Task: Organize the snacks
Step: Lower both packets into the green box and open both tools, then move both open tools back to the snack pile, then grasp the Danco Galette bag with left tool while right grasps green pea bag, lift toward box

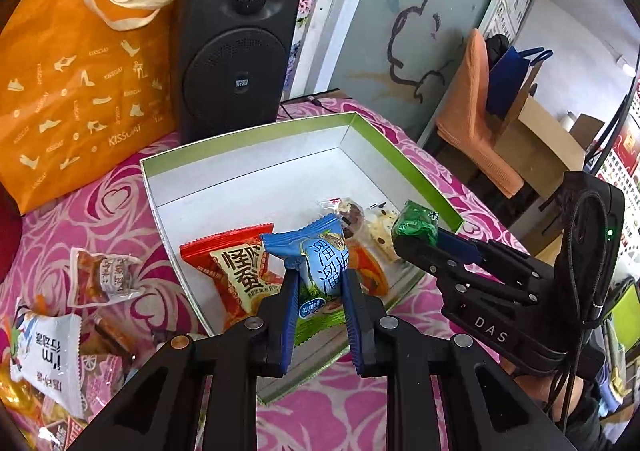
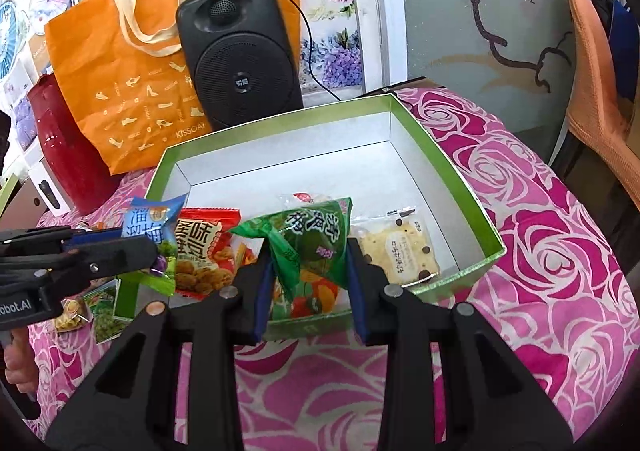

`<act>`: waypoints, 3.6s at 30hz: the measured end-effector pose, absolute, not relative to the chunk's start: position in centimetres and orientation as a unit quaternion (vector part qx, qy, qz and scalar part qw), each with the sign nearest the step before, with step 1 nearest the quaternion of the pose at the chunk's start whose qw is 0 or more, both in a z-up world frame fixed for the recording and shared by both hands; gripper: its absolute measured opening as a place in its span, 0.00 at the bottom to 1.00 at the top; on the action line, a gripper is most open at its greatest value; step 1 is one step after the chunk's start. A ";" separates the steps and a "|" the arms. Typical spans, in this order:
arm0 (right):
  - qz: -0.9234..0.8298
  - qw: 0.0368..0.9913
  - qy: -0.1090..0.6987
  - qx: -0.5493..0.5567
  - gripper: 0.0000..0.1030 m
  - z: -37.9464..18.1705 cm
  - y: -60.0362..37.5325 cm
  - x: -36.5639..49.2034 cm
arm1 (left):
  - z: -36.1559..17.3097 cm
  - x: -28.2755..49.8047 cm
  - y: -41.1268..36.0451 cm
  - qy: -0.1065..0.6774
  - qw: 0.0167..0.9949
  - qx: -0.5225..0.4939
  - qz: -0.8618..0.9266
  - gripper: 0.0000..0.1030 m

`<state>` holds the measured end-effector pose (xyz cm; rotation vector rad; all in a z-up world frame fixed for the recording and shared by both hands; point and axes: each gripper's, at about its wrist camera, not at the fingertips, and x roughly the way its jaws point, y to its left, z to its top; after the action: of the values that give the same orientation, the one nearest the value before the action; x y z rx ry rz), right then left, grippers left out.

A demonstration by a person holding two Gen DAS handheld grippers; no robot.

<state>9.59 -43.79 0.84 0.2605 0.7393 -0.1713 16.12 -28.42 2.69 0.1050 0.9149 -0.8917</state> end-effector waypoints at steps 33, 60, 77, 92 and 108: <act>0.081 0.923 0.369 0.077 0.99 3.4 -29.8 7.1 | 2.0 11.4 -4.7 0.422 0.881 -0.029 -0.212 0.88; 0.140 0.857 0.494 0.050 0.58 -5.1 -22.1 12.6 | -1.9 17.9 -5.1 0.458 0.837 0.034 -0.299 0.88; 0.106 0.879 0.459 0.074 0.66 -3.6 -22.9 12.5 | -5.7 16.1 -5.7 0.512 0.813 0.026 -0.278 0.88; 0.072 0.870 0.478 0.098 0.51 -5.8 -23.3 13.4 | -6.5 15.9 -7.7 0.507 0.817 0.066 -0.267 0.88; 0.083 0.896 0.423 0.106 0.42 -1.4 -23.8 9.3 | -2.6 12.7 -5.3 0.483 0.830 -0.003 -0.278 0.71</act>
<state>9.32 -23.83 -1.42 0.2187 0.8762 0.1710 12.75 -5.27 -2.57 -0.0067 1.0258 -0.5907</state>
